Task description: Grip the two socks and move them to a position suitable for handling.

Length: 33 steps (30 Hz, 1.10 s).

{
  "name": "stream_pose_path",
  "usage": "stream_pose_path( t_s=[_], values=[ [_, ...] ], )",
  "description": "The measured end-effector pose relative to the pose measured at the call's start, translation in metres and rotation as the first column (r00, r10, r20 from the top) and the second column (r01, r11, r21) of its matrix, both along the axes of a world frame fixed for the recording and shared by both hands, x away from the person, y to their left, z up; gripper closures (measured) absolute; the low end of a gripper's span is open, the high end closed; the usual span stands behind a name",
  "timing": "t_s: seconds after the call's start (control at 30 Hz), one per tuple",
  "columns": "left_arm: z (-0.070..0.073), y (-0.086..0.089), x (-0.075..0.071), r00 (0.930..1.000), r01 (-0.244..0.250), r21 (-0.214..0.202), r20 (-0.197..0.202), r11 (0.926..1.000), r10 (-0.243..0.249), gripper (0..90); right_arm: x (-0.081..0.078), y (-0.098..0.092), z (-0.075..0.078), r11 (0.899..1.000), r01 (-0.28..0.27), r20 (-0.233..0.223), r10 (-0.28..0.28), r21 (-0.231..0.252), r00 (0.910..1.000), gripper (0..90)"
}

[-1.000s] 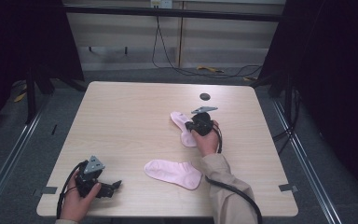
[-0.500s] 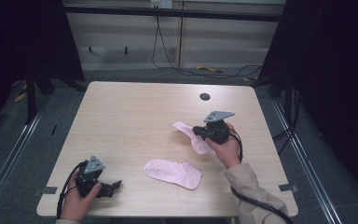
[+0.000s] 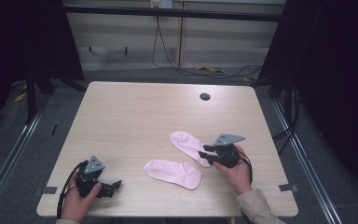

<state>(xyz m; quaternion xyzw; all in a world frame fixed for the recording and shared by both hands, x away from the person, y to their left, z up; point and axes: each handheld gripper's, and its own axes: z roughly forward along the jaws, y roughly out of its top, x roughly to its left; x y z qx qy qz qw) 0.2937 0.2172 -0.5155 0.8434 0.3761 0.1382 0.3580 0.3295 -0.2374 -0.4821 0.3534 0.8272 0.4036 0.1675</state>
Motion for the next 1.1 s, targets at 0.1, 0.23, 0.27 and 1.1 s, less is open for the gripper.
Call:
stream_pose_path(
  t_s=[0.1,0.23,0.27,1.1],
  values=[
    [0.000,0.000,0.000,1.0000,0.000,0.000,0.000,1.0000,0.000,0.0,-0.013,-0.008,-0.004,0.999,0.025,-0.011,-0.024,0.027,0.9996,49.2],
    [0.000,0.000,0.000,1.0000,-0.004,0.001,0.000,1.0000,0.004,0.0,-0.030,-0.016,-0.007,0.998,0.049,-0.003,-0.049,0.035,0.9988,42.4],
    [0.000,-0.001,0.000,1.0000,-0.007,0.002,0.001,1.0000,0.007,0.0,-0.033,-0.017,-0.007,0.998,0.053,0.001,-0.053,0.025,0.9986,39.9],
    [0.009,-0.023,0.009,0.9983,0.014,-0.058,-0.057,0.9982,-0.017,5.4,-0.063,-0.005,-0.009,1.000,0.006,0.034,-0.006,-0.004,0.9994,51.7]
  ],
)
